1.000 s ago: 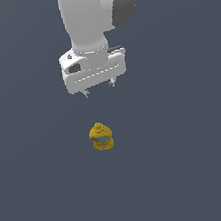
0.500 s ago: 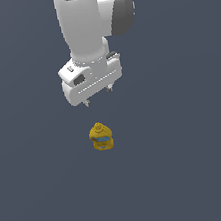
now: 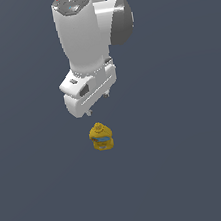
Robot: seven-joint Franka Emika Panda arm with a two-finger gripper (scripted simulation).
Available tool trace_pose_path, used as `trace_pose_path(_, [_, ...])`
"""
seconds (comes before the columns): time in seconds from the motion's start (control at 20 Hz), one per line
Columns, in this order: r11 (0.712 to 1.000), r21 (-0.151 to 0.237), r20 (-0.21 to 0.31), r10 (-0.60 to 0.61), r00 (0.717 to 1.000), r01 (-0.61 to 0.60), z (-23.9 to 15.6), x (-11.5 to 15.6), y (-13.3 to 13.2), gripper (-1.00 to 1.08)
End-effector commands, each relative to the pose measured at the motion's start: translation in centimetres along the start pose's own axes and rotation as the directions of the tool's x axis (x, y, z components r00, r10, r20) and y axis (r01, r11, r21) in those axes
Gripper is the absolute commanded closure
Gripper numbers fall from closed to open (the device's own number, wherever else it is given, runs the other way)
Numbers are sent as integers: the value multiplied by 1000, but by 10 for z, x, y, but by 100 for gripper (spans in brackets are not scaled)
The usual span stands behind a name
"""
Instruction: Pick up the object and move it to a goal position.
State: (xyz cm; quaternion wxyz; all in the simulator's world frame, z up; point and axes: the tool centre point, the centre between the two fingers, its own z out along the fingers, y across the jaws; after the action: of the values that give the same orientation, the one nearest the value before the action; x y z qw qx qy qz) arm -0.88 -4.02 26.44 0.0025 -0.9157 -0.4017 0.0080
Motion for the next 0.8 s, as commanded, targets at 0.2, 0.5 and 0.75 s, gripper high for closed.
trace_pose_path(0.2, [986,-4,-2,-164,986,164,11,5,12,-92])
trace_pose_path(0.5, [951,-8,-3,-310,951,310,22,9,23,-92])
trace_pose_path(0.75, [908,-11,-4,-418,908,418,31,12,31,-92])
